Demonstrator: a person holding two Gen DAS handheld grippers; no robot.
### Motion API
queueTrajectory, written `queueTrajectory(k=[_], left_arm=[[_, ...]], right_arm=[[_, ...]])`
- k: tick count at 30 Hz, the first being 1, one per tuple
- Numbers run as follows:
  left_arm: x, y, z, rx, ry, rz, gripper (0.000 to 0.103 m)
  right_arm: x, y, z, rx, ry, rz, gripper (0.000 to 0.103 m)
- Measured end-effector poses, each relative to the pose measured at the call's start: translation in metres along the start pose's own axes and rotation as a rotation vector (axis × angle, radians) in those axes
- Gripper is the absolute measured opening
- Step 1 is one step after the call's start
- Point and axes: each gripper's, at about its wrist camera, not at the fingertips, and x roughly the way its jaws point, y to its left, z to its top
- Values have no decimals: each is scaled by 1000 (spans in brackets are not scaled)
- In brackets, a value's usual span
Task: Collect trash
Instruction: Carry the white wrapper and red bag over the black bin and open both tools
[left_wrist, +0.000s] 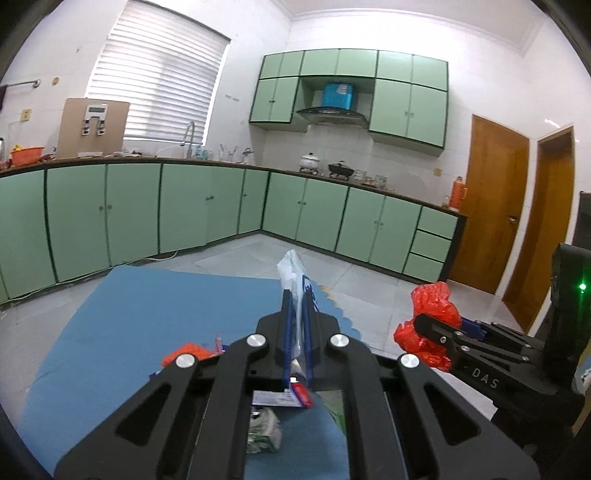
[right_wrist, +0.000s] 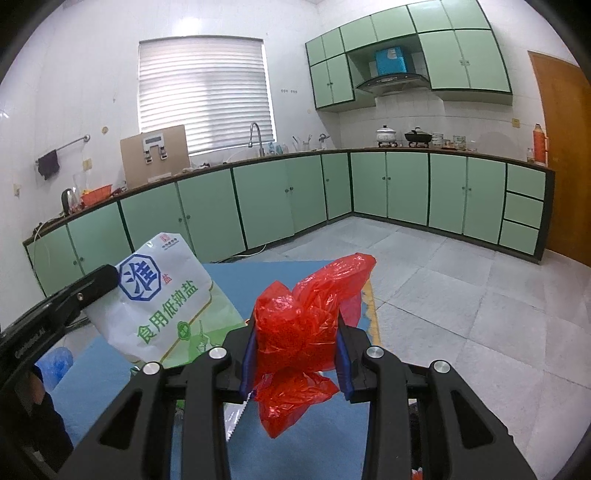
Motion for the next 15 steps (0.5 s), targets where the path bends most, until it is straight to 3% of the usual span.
queueTrajectory(k=[15], left_arm=[[22,-94,-31,91,69,-192,4]], right_arm=[[-53,-69,-16,59,-4,-168,34]])
